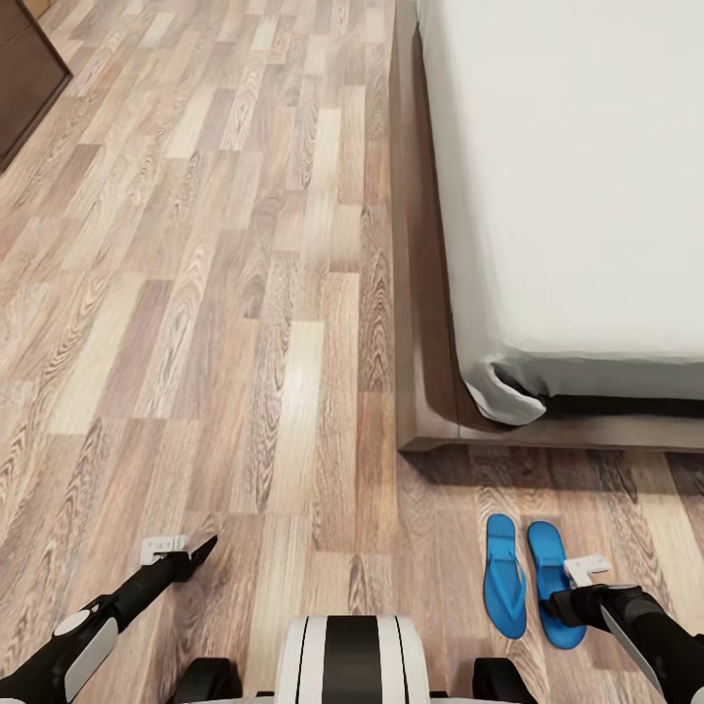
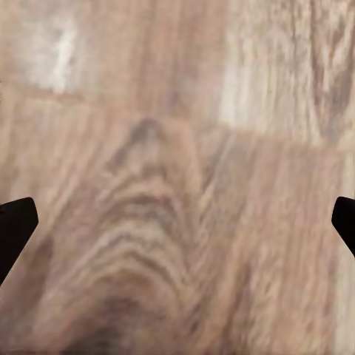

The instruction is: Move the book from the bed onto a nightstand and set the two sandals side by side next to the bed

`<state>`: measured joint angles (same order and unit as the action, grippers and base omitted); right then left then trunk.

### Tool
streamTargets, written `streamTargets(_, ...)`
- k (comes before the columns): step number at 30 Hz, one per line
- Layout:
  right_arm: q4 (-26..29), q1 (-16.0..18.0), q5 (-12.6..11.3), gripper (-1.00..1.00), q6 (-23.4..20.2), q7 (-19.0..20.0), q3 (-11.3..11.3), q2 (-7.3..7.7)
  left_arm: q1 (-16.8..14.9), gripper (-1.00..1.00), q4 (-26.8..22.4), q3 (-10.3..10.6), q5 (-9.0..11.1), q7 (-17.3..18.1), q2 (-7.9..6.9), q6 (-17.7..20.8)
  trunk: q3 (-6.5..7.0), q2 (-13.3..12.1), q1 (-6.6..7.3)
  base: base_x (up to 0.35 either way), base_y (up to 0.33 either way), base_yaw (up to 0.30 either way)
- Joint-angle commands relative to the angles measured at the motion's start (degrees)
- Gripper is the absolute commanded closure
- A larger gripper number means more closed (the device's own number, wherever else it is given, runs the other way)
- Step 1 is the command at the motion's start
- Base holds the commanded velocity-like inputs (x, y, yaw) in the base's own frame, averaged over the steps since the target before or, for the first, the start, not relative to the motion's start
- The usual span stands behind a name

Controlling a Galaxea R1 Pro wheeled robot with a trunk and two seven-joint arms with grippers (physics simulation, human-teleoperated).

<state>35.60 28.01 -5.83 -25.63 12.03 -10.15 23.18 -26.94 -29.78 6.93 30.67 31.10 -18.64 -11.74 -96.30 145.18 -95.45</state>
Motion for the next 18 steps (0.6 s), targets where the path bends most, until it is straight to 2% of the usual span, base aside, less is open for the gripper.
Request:
streamTargets(1, 0.1, 0.0, -0.6, 1.00, -0.3, -0.2, -0.3, 0.07, 0.0, -1.00, 0.1, 0.5, 0.4, -0.1, -0.08, -0.4, -0.26, 0.0, -0.01, 0.000, 0.000, 0.000)
streamTargets(3, 0.1, 0.0, -0.6, 1.00, -0.3, -0.2, -0.3, 0.07, 0.0, -1.00, 0.1, 0.5, 0.4, 0.0, -0.08, -0.4, -0.70, 0.1, -0.07, 0.000, 0.000, 0.000)
streamTargets(9, 0.1, 0.0, -0.6, 1.00, -0.3, -0.2, -0.3, 0.06, 0.0, -1.00, 0.1, 0.5, 0.4, 0.0, -0.08, -0.4, -0.70, 0.1, -0.07, 0.000, 0.000, 0.000)
streamTargets(12, 0.1, 0.0, -0.6, 1.00, -0.3, -0.2, -0.3, 0.04, 0.0, -1.00, 0.1, 0.5, 0.4, 0.0, -0.08, -0.4, -1.36, 0.1, -0.14, 0.000, 0.000, 0.000)
streamTargets(18, 0.1, 0.0, -0.6, 1.00, -0.2, -0.2, -0.3, 0.06, 0.0, -1.00, 0.1, 0.5, 0.4, 0.0, -0.11, -0.4, -1.36, 0.1, -0.14, 0.000, 0.000, 0.000)
